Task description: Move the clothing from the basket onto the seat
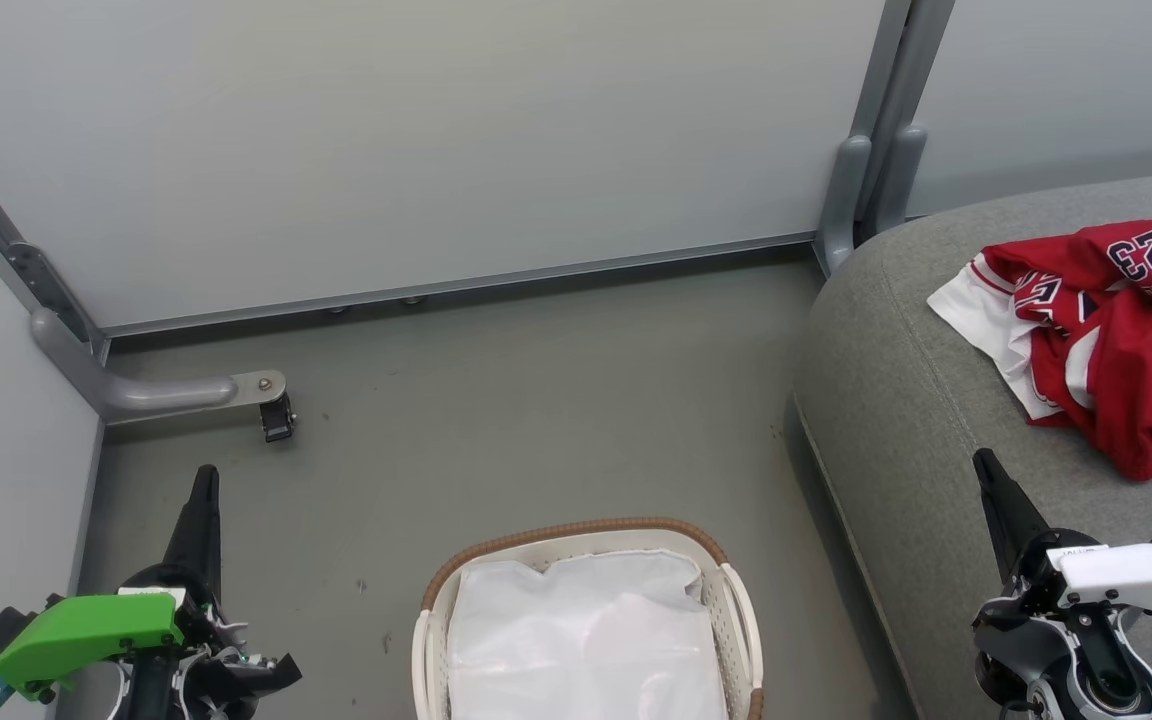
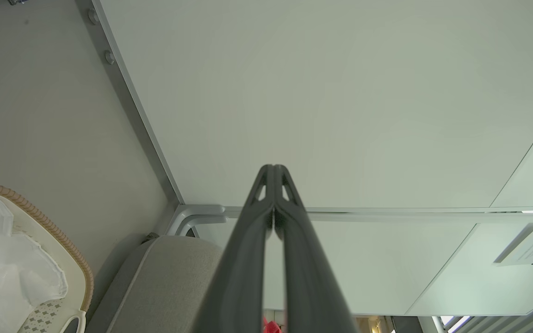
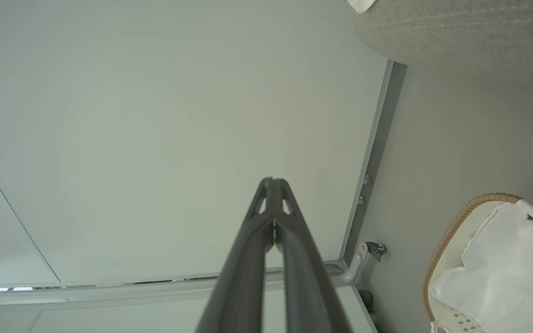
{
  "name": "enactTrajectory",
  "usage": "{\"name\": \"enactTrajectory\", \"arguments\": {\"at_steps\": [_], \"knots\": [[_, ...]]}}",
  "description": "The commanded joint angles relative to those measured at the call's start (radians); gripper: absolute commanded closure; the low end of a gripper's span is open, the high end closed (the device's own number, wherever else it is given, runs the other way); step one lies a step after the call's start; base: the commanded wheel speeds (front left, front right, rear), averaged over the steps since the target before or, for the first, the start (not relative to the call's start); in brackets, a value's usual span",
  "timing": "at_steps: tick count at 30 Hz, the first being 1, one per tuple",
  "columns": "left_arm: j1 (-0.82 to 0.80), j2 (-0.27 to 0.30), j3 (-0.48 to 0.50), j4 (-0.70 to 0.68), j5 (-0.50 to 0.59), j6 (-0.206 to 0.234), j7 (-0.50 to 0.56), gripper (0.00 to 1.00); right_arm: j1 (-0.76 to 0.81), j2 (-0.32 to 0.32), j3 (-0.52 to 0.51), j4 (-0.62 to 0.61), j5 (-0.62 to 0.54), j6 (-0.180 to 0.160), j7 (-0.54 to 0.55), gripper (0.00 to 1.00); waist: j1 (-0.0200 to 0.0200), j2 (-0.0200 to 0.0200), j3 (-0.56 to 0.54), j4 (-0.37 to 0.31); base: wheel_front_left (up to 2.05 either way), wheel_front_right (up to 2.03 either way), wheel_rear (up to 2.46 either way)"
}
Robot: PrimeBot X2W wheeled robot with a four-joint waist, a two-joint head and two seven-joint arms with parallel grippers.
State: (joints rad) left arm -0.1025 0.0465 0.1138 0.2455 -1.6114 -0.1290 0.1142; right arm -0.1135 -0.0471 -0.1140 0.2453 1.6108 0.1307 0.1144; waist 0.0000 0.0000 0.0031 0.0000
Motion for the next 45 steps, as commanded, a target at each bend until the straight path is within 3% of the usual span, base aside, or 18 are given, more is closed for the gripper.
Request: {"name": "enactTrajectory", "arguments": {"at_steps": [1,45], "knots": [[-0.012,0.007,0.002,-0.002,-0.003,-0.004,0.003,1.0,0.011,-0.006,-0.002,-0.003,0.004,0.0,0.003,1.0,0.0,0.0,0.0,0.0,0.0,0.0,0.0],[-0.012,0.007,0.002,-0.002,-0.003,-0.004,0.003,1.0,0.011,-0.006,-0.002,-0.003,0.004,0.0,0.003,1.0,0.0,0.0,0.0,0.0,0.0,0.0,0.0]]}}
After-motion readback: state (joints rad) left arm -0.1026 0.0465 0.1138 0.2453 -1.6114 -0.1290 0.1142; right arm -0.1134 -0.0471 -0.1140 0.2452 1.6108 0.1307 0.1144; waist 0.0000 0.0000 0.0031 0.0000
